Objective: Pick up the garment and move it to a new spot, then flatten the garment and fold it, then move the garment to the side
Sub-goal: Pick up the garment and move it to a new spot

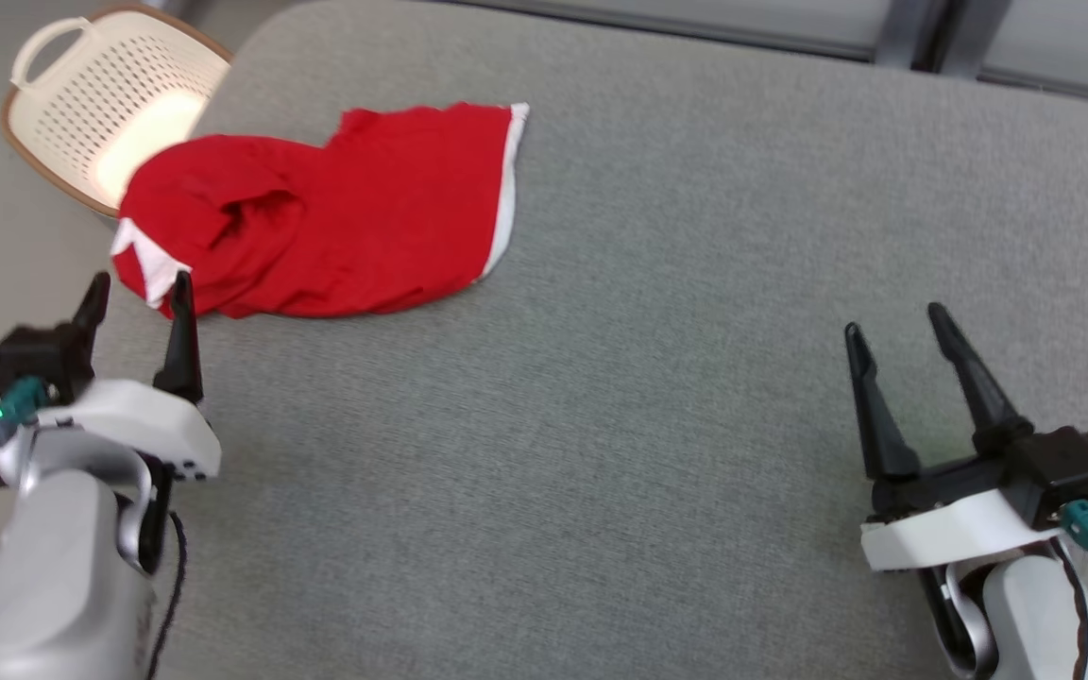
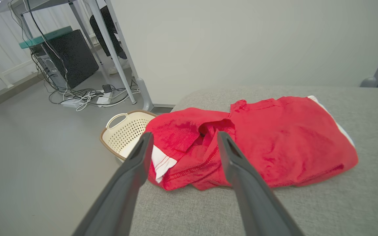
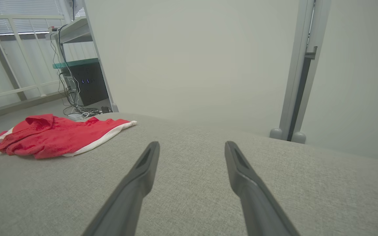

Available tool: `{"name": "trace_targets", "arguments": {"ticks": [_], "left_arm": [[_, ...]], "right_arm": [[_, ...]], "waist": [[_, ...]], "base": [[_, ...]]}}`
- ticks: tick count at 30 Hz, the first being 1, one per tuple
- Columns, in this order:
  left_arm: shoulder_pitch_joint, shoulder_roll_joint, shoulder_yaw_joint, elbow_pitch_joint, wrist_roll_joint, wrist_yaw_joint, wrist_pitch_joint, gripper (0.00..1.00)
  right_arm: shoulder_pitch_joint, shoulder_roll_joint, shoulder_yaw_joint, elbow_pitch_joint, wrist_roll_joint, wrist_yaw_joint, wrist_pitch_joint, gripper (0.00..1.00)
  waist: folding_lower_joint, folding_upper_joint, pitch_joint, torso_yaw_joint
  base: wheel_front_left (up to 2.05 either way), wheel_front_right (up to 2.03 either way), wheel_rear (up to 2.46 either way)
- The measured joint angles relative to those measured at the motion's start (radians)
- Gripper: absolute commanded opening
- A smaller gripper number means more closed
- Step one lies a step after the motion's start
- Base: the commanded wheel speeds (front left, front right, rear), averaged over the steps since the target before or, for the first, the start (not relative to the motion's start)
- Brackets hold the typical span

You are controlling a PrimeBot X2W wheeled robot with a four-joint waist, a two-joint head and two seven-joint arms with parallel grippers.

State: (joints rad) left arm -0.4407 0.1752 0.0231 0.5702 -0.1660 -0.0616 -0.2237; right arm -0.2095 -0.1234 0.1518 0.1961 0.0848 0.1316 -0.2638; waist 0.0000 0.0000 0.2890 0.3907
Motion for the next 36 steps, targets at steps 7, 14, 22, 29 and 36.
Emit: {"name": "trace_targets", "arguments": {"ticks": [7,14,22,29,36], "left_arm": [[-0.194,0.071,-0.025,0.191,-0.001,-0.035,0.074,1.00],[-0.321,0.119,-0.034,0.360,0.002,-0.028,0.119,1.00],[-0.412,0.167,-0.028,0.500,0.013,0.020,0.067,1.00],[-0.456,0.175,-0.032,0.578,0.007,0.037,0.006,0.00],[-0.457,0.178,-0.048,0.522,0.011,0.030,-0.034,0.00]], "right_arm": [[-0.030,-0.023,-0.017,-0.030,-0.010,0.000,0.000,1.00],[-0.049,-0.025,-0.014,-0.044,-0.017,0.000,0.000,1.00],[-0.062,-0.026,-0.019,-0.058,-0.018,0.000,0.000,1.00],[-0.061,-0.024,-0.026,-0.047,-0.021,0.000,0.000,1.00],[-0.048,-0.011,-0.018,-0.011,-0.015,0.000,0.000,1.00]], "waist": [[0.0000,0.0000,0.108,-0.061],[-0.0001,0.0000,0.176,-0.124],[0.0000,0.0000,0.220,-0.174],[-0.0001,0.0000,0.213,-0.178],[0.0000,0.0000,0.155,-0.166]], "base": [[0.00,0.00,0.00],[0.00,0.00,0.00],[0.00,0.00,0.00],[0.00,0.00,0.00],[0.00,0.00,0.00]]}}
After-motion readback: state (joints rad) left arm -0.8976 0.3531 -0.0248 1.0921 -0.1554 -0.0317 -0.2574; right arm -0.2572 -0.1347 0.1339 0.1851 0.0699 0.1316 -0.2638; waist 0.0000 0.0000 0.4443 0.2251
